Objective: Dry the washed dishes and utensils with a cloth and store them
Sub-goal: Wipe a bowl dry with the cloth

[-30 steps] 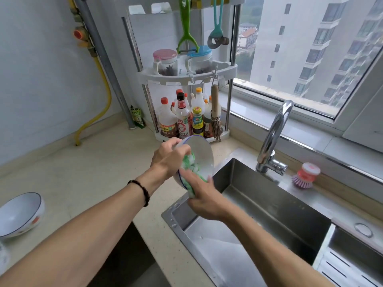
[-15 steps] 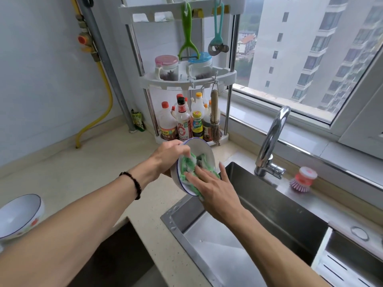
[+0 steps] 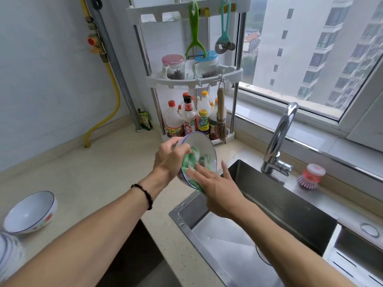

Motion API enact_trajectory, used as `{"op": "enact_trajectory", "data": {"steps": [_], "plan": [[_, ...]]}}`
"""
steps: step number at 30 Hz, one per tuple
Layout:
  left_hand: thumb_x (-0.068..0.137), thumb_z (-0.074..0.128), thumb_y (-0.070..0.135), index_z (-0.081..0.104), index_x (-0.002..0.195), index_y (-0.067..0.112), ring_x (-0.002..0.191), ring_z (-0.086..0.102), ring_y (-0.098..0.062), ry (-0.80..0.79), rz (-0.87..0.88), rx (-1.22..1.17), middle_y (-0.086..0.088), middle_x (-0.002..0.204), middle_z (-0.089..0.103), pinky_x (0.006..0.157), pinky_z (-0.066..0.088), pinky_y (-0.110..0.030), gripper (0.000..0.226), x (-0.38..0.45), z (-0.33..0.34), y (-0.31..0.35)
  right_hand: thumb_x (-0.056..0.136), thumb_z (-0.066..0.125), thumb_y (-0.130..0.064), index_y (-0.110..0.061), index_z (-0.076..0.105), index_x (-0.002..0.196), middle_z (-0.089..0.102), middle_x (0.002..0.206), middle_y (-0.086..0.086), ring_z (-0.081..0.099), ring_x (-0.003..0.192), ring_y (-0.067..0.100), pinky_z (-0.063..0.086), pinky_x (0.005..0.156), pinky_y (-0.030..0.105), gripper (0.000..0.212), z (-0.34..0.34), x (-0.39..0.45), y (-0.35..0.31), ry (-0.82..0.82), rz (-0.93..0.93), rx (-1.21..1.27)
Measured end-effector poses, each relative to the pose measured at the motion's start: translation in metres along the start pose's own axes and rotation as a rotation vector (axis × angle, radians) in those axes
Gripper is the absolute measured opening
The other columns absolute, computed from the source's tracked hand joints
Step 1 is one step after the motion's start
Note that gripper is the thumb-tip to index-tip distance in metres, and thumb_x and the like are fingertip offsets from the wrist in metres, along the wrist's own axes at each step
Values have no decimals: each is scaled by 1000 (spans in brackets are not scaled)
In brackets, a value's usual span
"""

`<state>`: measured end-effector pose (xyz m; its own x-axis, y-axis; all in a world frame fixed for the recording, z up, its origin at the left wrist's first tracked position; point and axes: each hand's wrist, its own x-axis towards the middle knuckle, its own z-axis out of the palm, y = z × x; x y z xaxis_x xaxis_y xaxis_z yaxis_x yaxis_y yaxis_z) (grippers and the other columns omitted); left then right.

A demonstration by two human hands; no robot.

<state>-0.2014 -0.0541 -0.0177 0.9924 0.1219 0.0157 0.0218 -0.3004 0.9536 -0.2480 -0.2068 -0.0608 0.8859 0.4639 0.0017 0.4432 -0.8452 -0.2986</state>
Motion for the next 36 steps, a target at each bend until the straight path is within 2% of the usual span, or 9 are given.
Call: {"op": "enact_trajectory", "data": {"steps": [5, 10, 15, 20, 24, 27, 32, 34, 36], "plan": [[58, 57, 36, 68, 64, 34, 73, 58, -20, 54, 27, 4, 11, 64, 64, 68, 46, -32, 12, -5, 2, 1, 82, 37, 13, -32, 36, 150, 42, 148, 2, 27, 142, 18, -18, 116, 54, 81, -7, -2, -31, -84, -2, 648], [51, 58, 45, 73, 73, 34, 85, 68, -28, -44, 37, 74, 4, 78, 73, 73, 56, -41, 29, -1, -9, 4, 88, 50, 2, -36, 5, 159, 6, 168, 1, 8, 155, 19, -21, 113, 60, 92, 1, 0, -7, -36, 4, 13], [59, 57, 36, 64, 54, 33, 68, 51, -18, 59, 25, 23, 14, 55, 56, 64, 39, -29, 9, -3, -3, 6, 77, 40, 12, -35, 36, 150, 41, 141, -1, 21, 146, 21, -19, 115, 61, 87, -5, 5, -36, -59, 12, 641], [48, 57, 48, 70, 68, 23, 85, 66, -32, -79, -31, 91, -3, 77, 72, 73, 53, -44, 35, 0, -6, 1, 84, 55, -1, -38, 21, 156, 30, 158, -4, 28, 148, 18, -20, 114, 58, 87, 12, -5, -11, 97, 29, 53], [49, 60, 46, 66, 57, 25, 80, 59, -28, -1, -36, -24, -1, 71, 65, 73, 47, -39, 23, 4, 0, 5, 80, 45, 9, -32, 37, 151, 39, 153, 2, 23, 148, 25, -11, 123, 52, 83, 9, 0, -41, 146, 121, 386], [53, 63, 40, 68, 64, 21, 80, 62, -29, -151, -67, 49, -7, 76, 68, 69, 45, -34, 23, 8, -8, 12, 89, 55, -1, -34, 27, 156, 31, 162, 3, 26, 151, 22, -11, 121, 53, 80, 11, -8, -24, 161, -38, 236], [68, 67, 52, 66, 119, 14, 98, 71, -40, -432, -236, 30, -18, 109, 73, 74, 56, -40, 64, 12, -21, 18, 86, 76, -18, -35, 44, 145, 52, 149, 6, 54, 133, 23, 7, 117, 63, 69, 9, -6, 18, 262, -176, -205], [80, 68, 44, 60, 127, 19, 98, 72, -32, -379, -184, -136, -14, 115, 71, 73, 59, -38, 54, 4, -15, 18, 80, 78, -15, -32, 60, 130, 70, 126, 7, 69, 113, 24, 31, 114, 60, 56, 6, -1, 11, 400, -115, -187], [83, 69, 31, 56, 132, 23, 98, 71, -23, -273, -61, -227, -9, 118, 69, 70, 57, -31, 52, -6, -2, 15, 72, 78, -14, -28, 68, 109, 76, 96, 2, 73, 83, 26, 48, 94, 47, 41, -2, 5, -7, 535, 16, -65]]}}
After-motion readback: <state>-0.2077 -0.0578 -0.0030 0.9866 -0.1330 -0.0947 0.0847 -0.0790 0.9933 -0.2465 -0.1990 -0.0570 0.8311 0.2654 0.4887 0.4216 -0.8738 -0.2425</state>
